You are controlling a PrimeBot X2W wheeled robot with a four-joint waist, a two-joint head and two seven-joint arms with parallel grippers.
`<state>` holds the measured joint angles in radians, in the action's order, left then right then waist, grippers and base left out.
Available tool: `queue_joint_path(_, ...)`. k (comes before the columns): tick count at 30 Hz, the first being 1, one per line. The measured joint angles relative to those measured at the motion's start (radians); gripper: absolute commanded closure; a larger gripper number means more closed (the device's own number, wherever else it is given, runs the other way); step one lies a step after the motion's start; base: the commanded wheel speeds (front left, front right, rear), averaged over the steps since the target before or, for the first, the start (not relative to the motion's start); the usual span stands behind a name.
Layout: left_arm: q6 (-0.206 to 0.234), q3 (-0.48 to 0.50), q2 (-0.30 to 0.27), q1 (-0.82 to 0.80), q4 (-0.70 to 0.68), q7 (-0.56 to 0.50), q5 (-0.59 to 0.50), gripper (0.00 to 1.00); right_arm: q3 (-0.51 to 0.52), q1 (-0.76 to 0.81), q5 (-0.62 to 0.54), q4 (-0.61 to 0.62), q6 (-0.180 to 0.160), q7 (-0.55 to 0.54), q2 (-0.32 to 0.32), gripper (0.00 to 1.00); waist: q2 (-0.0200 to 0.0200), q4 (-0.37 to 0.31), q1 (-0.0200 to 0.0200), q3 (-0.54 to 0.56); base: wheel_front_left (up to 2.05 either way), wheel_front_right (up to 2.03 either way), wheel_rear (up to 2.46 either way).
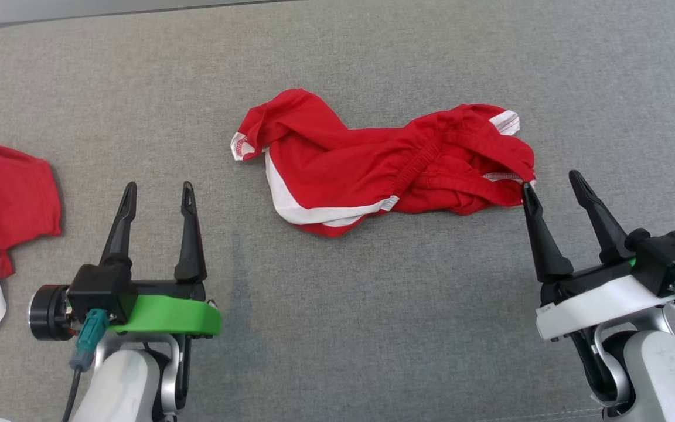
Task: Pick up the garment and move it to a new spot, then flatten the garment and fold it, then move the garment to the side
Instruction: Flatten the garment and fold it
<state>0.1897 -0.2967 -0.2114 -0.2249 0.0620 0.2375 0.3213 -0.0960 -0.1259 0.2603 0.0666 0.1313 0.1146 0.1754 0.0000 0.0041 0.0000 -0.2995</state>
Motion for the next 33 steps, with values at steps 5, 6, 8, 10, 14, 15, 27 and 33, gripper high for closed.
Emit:
queue_joint_path(5, 0.000, -0.025, 0.010, -0.024, -0.016, -0.003, -0.012, 0.00, -0.073, -0.026, 0.012, -0.033, 0.000, -0.039, 0.032, 0.00, 0.0000, 0.024, 0.0000, -0.025, 0.00, 0.00, 0.00)
queue_joint_path(6, -0.001, -0.029, 0.013, -0.032, -0.018, -0.002, -0.014, 0.00, -0.096, -0.038, 0.018, -0.042, 0.000, -0.043, 0.036, 0.00, 0.0000, 0.030, 0.0000, -0.031, 0.00, 0.00, 0.00)
queue_joint_path(8, -0.006, -0.035, 0.021, -0.049, -0.017, 0.001, -0.015, 0.00, -0.160, -0.071, 0.036, -0.075, 0.000, -0.052, 0.043, 0.00, 0.0000, 0.046, 0.0000, -0.045, 0.00, 0.00, 0.00)
queue_joint_path(10, -0.007, -0.041, 0.028, -0.061, -0.012, 0.003, -0.016, 0.00, -0.210, -0.106, 0.055, -0.114, 0.000, -0.051, 0.045, 0.00, 0.0000, 0.061, 0.0000, -0.059, 0.00, 0.00, 0.00)
queue_joint_path(14, -0.016, -0.052, 0.043, -0.083, 0.004, 0.011, -0.017, 0.00, -0.281, -0.181, 0.090, -0.214, 0.000, -0.051, 0.042, 0.00, 0.0000, 0.094, 0.0000, -0.085, 0.00, 0.00, 0.00)
queue_joint_path(15, -0.018, -0.054, 0.046, -0.086, 0.007, 0.012, -0.018, 0.00, -0.290, -0.198, 0.099, -0.240, 0.000, -0.048, 0.041, 0.00, 0.0000, 0.102, 0.0000, -0.090, 0.00, 0.00, 0.00)
queue_joint_path(27, -0.018, -0.037, 0.049, -0.092, 0.021, 0.021, -0.025, 0.00, -0.386, -0.258, 0.206, -0.245, 0.000, 0.069, 0.111, 1.00, 0.0000, 0.109, 0.0000, -0.108, 0.00, 0.00, 0.00)
queue_joint_path(33, -0.009, -0.026, 0.040, -0.084, 0.014, 0.023, -0.029, 0.00, -0.339, -0.188, 0.223, -0.109, 0.000, 0.099, 0.168, 1.00, 0.0000, 0.067, 0.0000, -0.094, 0.00, 0.00, 0.00)
